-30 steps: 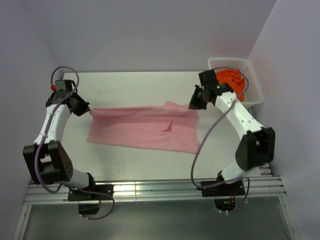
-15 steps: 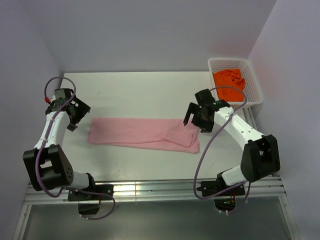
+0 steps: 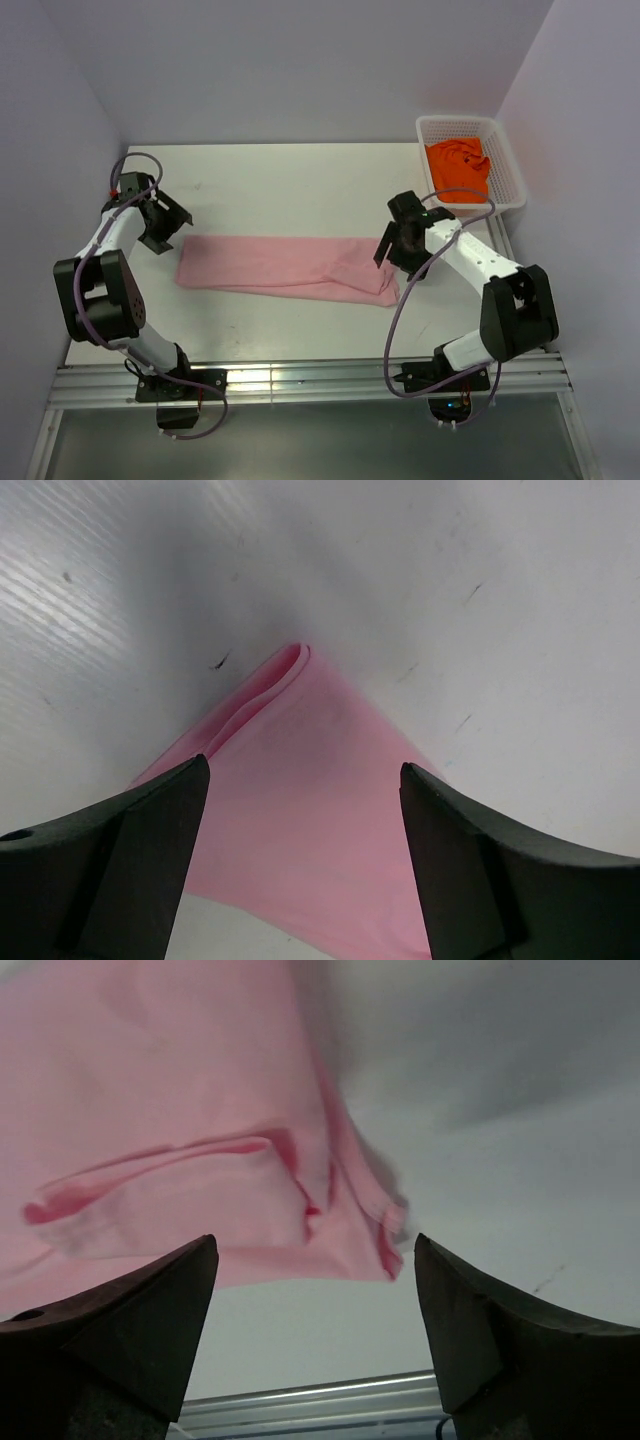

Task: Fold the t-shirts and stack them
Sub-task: Rotate the tshirt 90 degrees

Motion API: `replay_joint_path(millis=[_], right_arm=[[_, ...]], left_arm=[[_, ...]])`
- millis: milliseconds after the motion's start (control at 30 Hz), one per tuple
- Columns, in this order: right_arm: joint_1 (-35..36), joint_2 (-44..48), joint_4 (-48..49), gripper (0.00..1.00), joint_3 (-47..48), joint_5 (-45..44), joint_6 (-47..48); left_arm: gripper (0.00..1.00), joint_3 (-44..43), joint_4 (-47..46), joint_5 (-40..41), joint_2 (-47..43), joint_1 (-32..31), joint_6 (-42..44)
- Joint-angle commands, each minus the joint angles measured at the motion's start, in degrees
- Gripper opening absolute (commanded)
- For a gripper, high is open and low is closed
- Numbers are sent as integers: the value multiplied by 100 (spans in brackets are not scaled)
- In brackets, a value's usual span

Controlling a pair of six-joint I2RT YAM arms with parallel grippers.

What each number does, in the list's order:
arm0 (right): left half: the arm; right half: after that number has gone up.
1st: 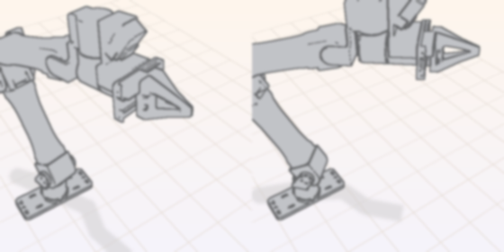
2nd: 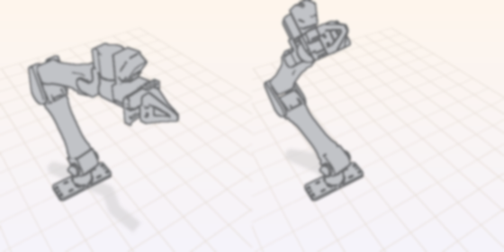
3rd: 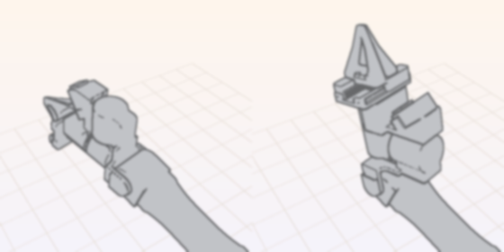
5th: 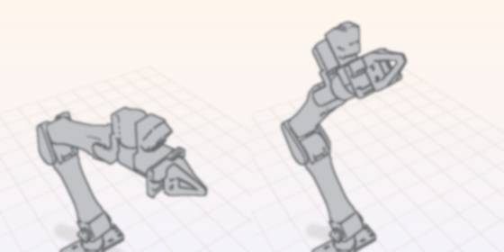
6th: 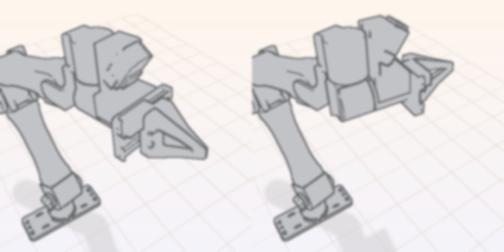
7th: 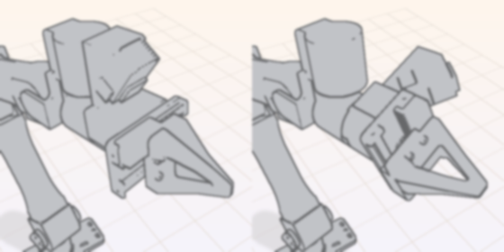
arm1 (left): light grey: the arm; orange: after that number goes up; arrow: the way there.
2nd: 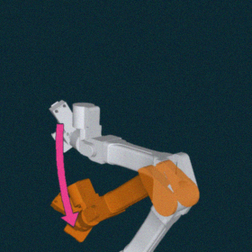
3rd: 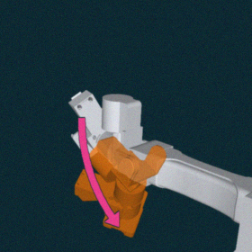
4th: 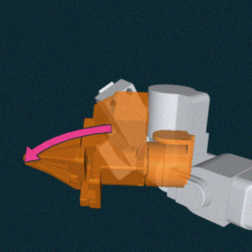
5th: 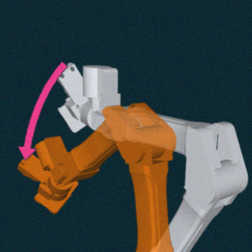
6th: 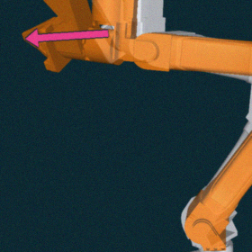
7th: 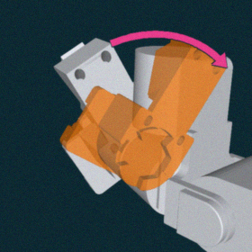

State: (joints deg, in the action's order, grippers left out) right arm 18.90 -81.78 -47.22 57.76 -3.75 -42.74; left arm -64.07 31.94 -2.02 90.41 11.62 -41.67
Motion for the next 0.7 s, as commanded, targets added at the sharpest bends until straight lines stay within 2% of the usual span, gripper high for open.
replay_joint_path(millis=[0, 200, 267, 400, 467, 500, 533, 600, 667], right_arm=[[35, -232, 2, 84, -186, -188, -331], [158, -1278, -120, 83, 235, -381, -314], [246, -1673, -147, 75, 411, -381, -322], [386, -2254, -208, 50, 736, -390, -296], [448, -2518, -217, 26, 895, -329, -270], [474, -2606, -261, 5, 974, -354, -287], [483, -2772, -287, 1, 1166, -355, -270], [484, -2957, -384, 0, 1491, -346, -200], [431, -3439, -620, 0, 2526, -433, -138]], left_arm=[[83, -211, -232, -457, 152, 16, 212], [81, -597, -83, -702, 381, 7, 221], [81, -711, -31, -747, 381, 16, 203], [81, -870, 101, -765, 311, 7, 265], [81, -923, 163, -712, 284, 7, 326], [81, -923, 180, -703, 275, 16, 352], [81, -871, 172, -703, 240, 7, 353], [81, -800, 137, -703, 205, 7, 326], [81, -651, 110, -703, 144, 7, 282]])
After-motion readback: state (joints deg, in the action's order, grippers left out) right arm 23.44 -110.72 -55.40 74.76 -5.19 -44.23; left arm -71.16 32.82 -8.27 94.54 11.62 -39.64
